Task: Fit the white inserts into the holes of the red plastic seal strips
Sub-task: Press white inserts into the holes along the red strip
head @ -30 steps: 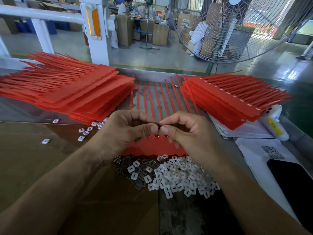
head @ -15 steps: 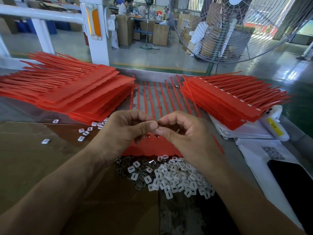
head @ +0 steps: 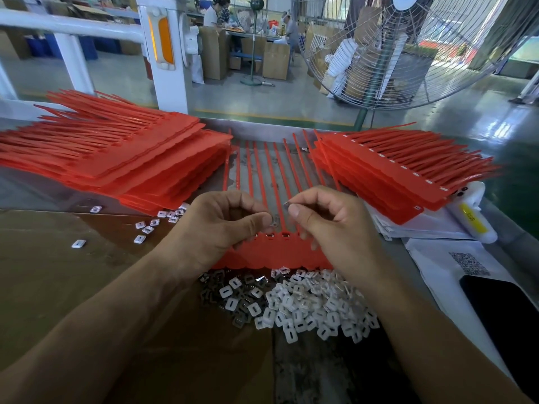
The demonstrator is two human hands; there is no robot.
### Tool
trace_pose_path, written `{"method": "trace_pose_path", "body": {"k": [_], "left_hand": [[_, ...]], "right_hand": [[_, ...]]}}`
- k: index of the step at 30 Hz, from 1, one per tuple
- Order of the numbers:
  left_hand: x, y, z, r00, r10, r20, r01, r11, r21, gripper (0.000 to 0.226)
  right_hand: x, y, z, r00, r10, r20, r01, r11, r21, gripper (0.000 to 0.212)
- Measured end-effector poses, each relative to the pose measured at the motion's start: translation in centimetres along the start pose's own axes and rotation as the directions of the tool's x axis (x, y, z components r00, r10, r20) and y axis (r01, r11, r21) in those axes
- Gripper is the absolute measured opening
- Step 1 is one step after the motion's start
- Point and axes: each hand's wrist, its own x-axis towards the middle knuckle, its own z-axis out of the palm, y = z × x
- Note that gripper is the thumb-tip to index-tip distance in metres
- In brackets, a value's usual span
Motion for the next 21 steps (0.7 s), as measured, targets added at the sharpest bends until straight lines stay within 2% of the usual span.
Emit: {"method": "trace_pose_path", "body": {"k": [6, 12, 16, 21], "left_hand": [[0.0, -0.1, 0.0, 0.999, 0.009, 0.033, -0.011, 0.999, 0.041, 0.021], [0.1, -0.3, 0.2, 0.999, 0.010, 0.052, -0.014, 0.996, 0.090, 0.009], [0.0, -0.1, 0.4, 0.999, 0.019, 0.049, -0.025, 0.992, 0.120, 0.008], [0.0, -0.1, 0.3, 0.999, 0.017, 0.050, -0.024, 0.989, 0.147, 0.013]], "right_hand": [[1.0, 1.3, -3.0, 0.985, 0.153, -0.075, -0.164, 0.968, -0.190, 0.017], [1.3, 2.6, -5.4, 0.959, 0.274, -0.065, -0.273, 0.847, -0.456, 0.013], [1.4, 2.5, -5.9, 0.954, 0.300, 0.025, -0.226, 0.768, -0.599, 0.013], [1.4, 2.1, -6.1, 0.955, 0.294, 0.033, -0.183, 0.675, -0.715, 0.011]]}}
